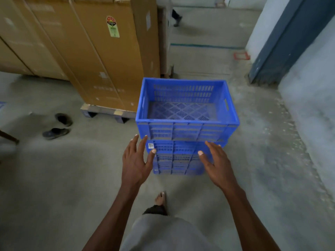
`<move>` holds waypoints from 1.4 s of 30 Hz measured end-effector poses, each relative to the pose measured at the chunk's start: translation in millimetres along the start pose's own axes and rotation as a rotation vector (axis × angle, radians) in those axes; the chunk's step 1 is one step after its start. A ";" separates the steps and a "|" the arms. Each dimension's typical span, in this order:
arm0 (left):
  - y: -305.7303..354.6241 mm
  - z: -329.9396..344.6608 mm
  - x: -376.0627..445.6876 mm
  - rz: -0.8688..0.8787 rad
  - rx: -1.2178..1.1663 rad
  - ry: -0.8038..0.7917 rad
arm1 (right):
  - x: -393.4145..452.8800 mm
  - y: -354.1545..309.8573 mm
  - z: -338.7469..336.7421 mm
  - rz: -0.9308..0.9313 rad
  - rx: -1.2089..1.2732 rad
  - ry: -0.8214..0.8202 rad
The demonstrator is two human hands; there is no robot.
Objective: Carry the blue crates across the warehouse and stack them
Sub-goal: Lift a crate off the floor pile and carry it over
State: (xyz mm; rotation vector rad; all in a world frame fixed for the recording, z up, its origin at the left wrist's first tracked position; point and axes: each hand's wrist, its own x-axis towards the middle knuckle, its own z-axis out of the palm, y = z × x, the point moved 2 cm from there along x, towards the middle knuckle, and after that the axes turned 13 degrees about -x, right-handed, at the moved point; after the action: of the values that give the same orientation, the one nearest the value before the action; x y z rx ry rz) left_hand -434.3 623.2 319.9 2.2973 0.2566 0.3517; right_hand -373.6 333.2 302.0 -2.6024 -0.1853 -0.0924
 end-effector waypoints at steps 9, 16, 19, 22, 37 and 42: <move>-9.1 17.9 203.5 0.123 0.113 -0.076 | 161.1 13.4 -5.8 0.105 0.004 0.130; -44.0 49.2 290.6 0.011 0.226 -0.046 | 267.1 73.5 -7.8 0.207 -0.140 0.047; -61.4 68.7 311.9 -0.154 0.204 -0.036 | 294.1 98.6 -5.5 0.242 -0.202 0.020; -75.0 84.8 324.9 -0.291 0.074 -0.046 | 313.0 112.0 -2.4 0.357 -0.104 -0.069; -93.8 83.5 356.1 -0.852 -0.771 -0.017 | 369.1 162.4 16.1 0.824 0.658 -0.332; -98.5 83.7 359.8 -0.895 -0.726 -0.049 | 367.2 162.9 10.3 0.841 0.766 -0.415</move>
State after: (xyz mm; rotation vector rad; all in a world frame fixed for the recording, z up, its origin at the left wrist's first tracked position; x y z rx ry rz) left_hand -75.4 737.4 254.2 1.3019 0.9157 -0.0797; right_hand 14.0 241.3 249.0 -1.7193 0.6128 0.6782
